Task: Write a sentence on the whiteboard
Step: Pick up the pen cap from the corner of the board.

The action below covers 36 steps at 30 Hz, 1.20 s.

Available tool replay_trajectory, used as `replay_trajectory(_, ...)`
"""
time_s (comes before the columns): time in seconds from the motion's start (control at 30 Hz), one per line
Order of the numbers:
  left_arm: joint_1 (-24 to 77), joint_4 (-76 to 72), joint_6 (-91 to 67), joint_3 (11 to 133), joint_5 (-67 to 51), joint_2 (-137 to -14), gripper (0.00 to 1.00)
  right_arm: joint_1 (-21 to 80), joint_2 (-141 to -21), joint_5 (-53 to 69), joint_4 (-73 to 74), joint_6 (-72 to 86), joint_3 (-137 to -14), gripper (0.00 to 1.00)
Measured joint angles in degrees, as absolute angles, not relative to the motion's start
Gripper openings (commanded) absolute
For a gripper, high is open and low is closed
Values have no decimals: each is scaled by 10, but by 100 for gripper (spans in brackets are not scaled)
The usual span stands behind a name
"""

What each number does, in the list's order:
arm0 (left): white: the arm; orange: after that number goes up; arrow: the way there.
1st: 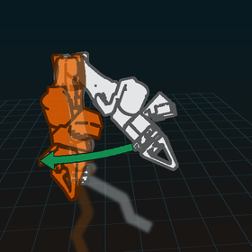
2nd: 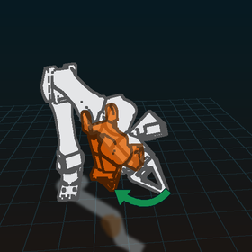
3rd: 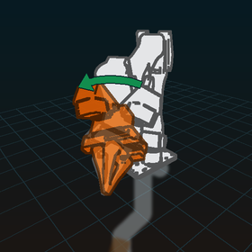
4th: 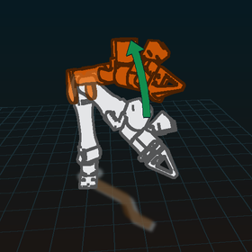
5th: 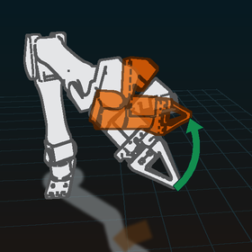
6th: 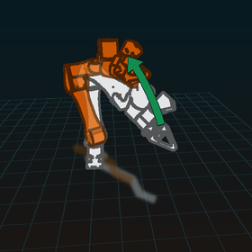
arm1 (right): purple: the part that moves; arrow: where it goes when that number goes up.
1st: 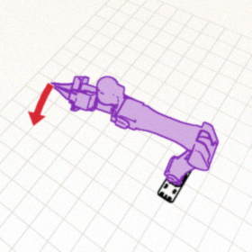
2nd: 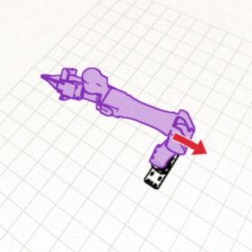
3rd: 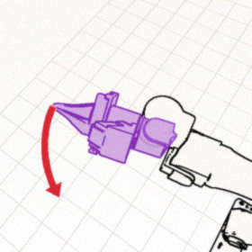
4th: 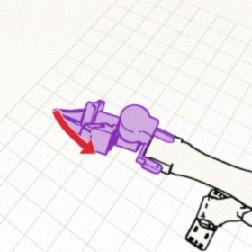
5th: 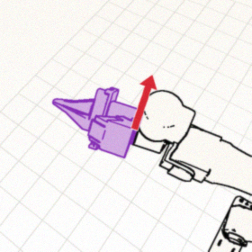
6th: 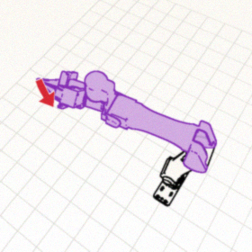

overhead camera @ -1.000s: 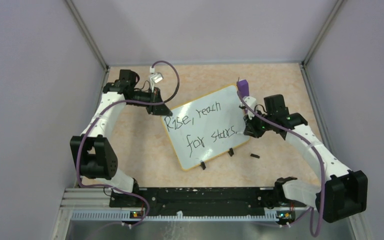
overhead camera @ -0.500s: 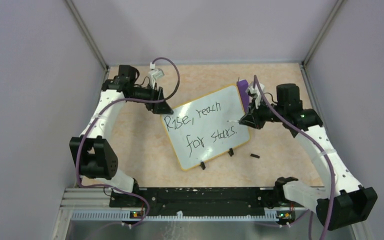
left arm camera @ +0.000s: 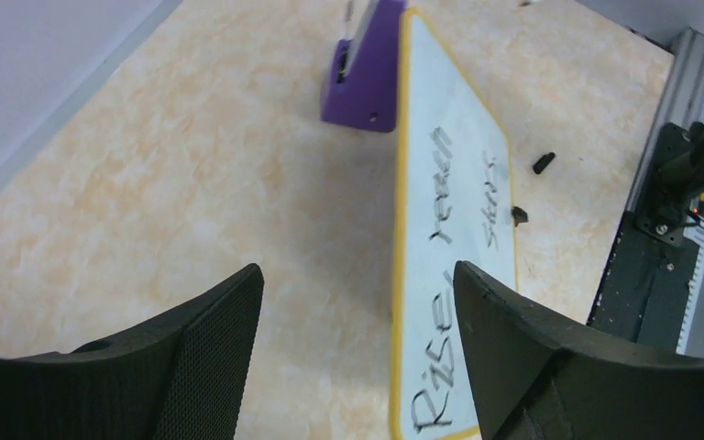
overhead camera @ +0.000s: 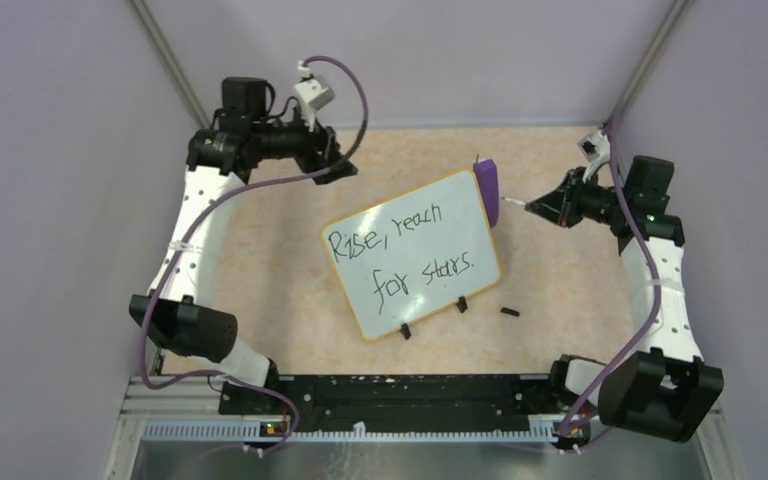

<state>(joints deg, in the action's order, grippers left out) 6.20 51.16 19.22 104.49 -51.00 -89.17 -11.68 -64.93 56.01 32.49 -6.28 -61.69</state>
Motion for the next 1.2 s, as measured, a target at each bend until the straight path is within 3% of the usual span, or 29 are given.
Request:
replay_trajectory(0.37, 403, 442, 232, 1051, -386, -974, 71, -193, -687, 612, 215, 70, -603, 0)
replay_trajectory(0.53, 510, 386, 270, 989, -354, -1023, 71, -204, -702, 599, 171, 142, -598, 0)
replay_trajectory(1.2, 630, 164, 371, 903, -354, -1189, 53, -238, -702, 594, -37, 322, -512, 0)
